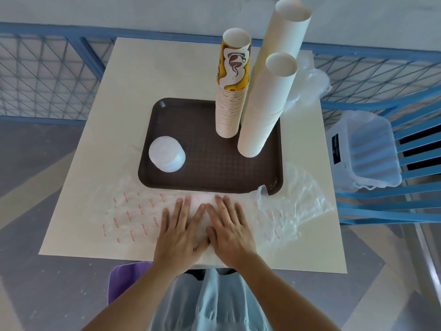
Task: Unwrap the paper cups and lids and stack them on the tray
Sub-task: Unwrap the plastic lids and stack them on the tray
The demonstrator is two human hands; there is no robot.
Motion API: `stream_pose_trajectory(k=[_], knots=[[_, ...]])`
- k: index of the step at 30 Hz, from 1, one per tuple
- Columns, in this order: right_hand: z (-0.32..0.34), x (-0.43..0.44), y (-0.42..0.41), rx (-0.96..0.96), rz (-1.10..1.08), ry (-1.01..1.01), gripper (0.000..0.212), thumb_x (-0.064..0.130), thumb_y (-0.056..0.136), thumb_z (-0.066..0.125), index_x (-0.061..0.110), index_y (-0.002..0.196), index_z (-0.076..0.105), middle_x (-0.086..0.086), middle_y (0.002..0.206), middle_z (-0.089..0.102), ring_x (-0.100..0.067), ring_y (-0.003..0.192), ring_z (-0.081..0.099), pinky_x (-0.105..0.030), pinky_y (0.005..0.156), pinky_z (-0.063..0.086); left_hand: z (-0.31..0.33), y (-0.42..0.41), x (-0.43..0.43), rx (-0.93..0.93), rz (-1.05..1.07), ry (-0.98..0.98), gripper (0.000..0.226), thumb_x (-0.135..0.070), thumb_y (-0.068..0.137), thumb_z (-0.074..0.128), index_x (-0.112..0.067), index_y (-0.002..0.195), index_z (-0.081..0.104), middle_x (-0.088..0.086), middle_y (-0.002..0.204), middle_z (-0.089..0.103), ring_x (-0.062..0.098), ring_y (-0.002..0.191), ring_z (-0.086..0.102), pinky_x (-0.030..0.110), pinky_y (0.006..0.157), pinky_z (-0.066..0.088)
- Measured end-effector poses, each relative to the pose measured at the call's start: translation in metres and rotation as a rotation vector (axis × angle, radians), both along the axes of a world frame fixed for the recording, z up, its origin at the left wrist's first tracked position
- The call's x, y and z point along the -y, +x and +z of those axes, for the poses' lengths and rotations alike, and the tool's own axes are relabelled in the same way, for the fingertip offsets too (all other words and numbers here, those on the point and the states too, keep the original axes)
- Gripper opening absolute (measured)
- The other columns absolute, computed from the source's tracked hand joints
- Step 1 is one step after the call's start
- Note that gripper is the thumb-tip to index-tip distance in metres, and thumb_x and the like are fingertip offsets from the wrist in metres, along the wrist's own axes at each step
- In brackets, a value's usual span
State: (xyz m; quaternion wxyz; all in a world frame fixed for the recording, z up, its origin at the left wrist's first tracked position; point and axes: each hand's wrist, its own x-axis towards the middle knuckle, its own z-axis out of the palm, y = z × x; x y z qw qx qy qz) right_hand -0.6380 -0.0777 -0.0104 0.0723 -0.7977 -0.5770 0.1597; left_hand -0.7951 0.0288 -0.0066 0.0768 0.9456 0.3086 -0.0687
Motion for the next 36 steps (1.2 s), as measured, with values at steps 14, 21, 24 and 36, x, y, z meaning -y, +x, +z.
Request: stream_pose_trajectory(k=[14, 21, 24, 36], knots=[[-0.006, 0.064, 0.044, 0.112, -0.326, -0.058, 0.07, 0.051, 0.109, 0.028, 0.02, 0.167, 0.007, -0.011, 0.174, 0.005, -0.03, 0.161, 0.002, -0.047, 0.131, 0.009, 0.004, -0.001, -0.018, -0.034, -0.062, -0.05, 0.095, -0.087, 0.093, 0.029, -0.03, 0.167, 0.013, 0.011, 0.175, 0.003, 0.035, 0.161, 0.007, 0.066, 0.125, 0.016], [0.001, 0.059, 0.046, 0.044, -0.318, -0.107, 0.068, 0.051, 0.109, 0.023, 0.025, 0.167, -0.001, -0.007, 0.174, -0.005, -0.03, 0.161, -0.005, -0.047, 0.13, 0.002, 0.013, -0.002, -0.021, 0.028, -0.039, -0.073, 0.085, -0.078, 0.095, 0.039, -0.031, 0.165, 0.025, 0.017, 0.17, 0.017, 0.038, 0.157, 0.02, 0.064, 0.123, 0.025], [0.014, 0.054, 0.046, -0.036, -0.327, -0.091, 0.068, 0.049, 0.107, 0.027, 0.023, 0.167, 0.006, -0.01, 0.174, -0.002, -0.034, 0.16, -0.004, -0.052, 0.13, 0.005, 0.017, -0.006, -0.021, 0.163, 0.0, -0.051, 0.077, -0.065, 0.09, 0.058, -0.023, 0.154, 0.049, 0.019, 0.148, 0.04, 0.038, 0.136, 0.043, 0.061, 0.115, 0.04], [0.063, 0.066, 0.029, 0.029, -0.276, 0.358, 0.022, 0.014, 0.092, 0.067, 0.012, 0.114, 0.072, -0.01, 0.139, 0.058, -0.033, 0.142, 0.044, -0.044, 0.114, 0.044, 0.045, -0.014, -0.014, 0.245, 0.07, -0.094, 0.064, -0.065, 0.095, 0.045, -0.016, 0.13, 0.066, 0.009, 0.136, 0.059, 0.031, 0.127, 0.055, 0.048, 0.105, 0.05]])
